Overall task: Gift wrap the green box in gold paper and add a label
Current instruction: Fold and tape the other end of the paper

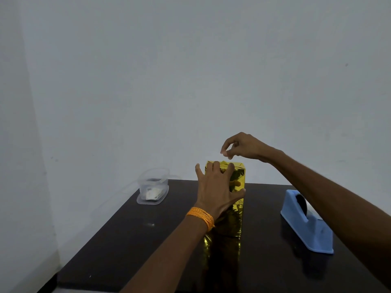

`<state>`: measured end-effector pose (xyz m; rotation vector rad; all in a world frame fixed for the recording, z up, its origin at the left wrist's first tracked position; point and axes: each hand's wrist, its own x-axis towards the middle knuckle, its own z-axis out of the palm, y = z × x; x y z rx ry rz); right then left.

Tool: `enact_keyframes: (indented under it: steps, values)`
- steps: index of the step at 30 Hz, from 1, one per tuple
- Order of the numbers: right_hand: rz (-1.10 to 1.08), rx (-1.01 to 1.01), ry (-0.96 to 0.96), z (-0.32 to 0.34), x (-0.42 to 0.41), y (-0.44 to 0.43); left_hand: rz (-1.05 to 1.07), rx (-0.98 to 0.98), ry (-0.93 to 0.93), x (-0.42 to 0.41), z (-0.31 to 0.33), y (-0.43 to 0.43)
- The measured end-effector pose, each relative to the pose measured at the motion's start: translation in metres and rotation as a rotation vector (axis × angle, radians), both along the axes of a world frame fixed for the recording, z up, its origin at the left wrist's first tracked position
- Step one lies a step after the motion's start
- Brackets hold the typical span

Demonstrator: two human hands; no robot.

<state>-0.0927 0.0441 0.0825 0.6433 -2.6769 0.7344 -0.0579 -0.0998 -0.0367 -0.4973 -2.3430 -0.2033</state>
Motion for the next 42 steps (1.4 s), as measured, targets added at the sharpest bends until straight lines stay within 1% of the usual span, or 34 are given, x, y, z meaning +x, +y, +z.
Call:
enact_keyframes:
  steps: [4,9,16,19,23,25,27,29,33,35,38,39,42]
  values:
    - [0.016,0.034,-0.051,-0.007,-0.014,0.000,-0.001,0.012,0.016,-0.003,0.000,0.000]
    - [0.019,0.070,-0.067,-0.011,-0.022,-0.001,-0.008,0.024,0.048,-0.004,-0.002,0.002]
    - [0.018,0.278,-0.081,-0.007,-0.035,-0.008,-0.007,0.014,0.031,-0.001,-0.001,0.002]
    - [-0.038,0.327,-0.147,0.000,-0.042,-0.012,-0.017,0.022,0.019,0.000,0.000,0.002]
    - [-0.171,0.364,-0.240,0.006,-0.049,-0.013,-0.028,0.032,0.013,0.001,-0.001,0.002]
    - [-0.196,0.370,-0.236,0.007,-0.049,-0.013,-0.024,0.027,0.004,0.001,0.000,0.001]
    - [-0.225,0.374,-0.186,0.005,-0.046,-0.010,-0.016,0.025,0.003,0.000,0.000,0.000]
    - [-0.268,0.313,-0.173,-0.001,-0.042,-0.001,-0.003,0.009,0.016,0.000,-0.001,0.000]
    - [-0.323,-0.048,-0.276,-0.029,-0.040,0.021,0.005,0.001,0.043,-0.001,-0.001,0.003]
    - [-0.311,-0.221,-0.318,-0.043,-0.039,0.026,0.005,0.001,0.051,-0.002,-0.002,0.004]
    - [-0.292,-0.428,-0.345,-0.053,-0.035,0.025,0.011,-0.011,0.047,-0.002,-0.003,0.001]
    - [-0.285,-0.469,-0.374,-0.053,-0.033,0.023,0.014,-0.015,0.050,-0.003,-0.003,0.001]
    - [-0.258,-0.489,-0.397,-0.058,-0.031,0.017,0.020,-0.023,0.050,-0.004,-0.003,0.002]
